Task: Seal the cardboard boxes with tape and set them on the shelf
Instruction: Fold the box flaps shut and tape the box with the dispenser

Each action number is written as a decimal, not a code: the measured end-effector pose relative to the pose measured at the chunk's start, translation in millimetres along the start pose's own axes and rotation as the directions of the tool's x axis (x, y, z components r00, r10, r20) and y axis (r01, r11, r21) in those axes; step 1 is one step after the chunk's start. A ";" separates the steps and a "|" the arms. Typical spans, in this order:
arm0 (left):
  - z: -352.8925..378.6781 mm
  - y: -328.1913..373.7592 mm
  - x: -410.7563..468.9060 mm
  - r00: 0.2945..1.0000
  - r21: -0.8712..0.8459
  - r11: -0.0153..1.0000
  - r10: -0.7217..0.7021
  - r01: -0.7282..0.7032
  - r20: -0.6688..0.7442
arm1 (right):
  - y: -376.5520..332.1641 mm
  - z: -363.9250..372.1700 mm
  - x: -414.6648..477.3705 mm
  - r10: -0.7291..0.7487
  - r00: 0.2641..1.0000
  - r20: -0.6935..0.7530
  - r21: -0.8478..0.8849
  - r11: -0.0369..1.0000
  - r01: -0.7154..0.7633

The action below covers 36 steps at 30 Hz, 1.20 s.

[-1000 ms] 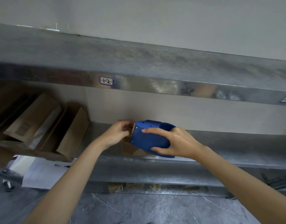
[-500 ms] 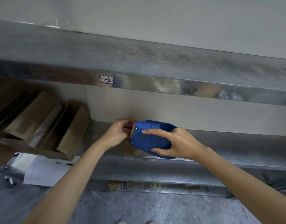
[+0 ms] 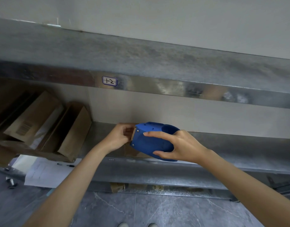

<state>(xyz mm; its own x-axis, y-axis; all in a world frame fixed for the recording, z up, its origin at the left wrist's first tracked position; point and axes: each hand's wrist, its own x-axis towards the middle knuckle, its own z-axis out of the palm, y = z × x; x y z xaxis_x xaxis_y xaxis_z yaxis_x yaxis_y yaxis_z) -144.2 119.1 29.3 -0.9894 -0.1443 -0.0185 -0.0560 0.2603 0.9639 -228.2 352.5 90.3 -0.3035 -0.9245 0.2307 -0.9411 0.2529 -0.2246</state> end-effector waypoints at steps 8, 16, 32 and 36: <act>-6.4 -6.0 5.1 0.995 0.080 0.996 0.057 -0.050 -0.078 | 4.8 4.5 1.5 -0.003 0.999 0.054 -0.032 0.999 0.005; -24.6 8.8 6.2 0.975 0.149 0.977 0.173 -0.152 -0.142 | 20.9 -13.1 2.8 0.021 0.996 0.082 -0.036 0.999 -0.018; -41.7 -13.0 -16.9 0.960 0.231 0.971 0.116 -0.056 -0.254 | 80.4 -39.8 -35.6 0.223 0.959 0.173 0.120 0.962 -0.246; -18.8 -19.8 -14.0 0.943 0.241 0.970 0.111 -0.034 -0.314 | 87.4 -34.0 -39.7 0.266 0.936 0.232 0.213 0.925 -0.315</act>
<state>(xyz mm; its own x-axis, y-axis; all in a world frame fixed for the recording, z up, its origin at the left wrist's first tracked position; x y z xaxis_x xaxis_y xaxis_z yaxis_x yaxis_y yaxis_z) -126.7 98.1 15.4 -0.8970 -0.4067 0.1733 -0.0529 0.4879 0.8713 -303.5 421.0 93.7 -0.4997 -0.8639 -0.0631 -0.7427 0.4648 -0.4820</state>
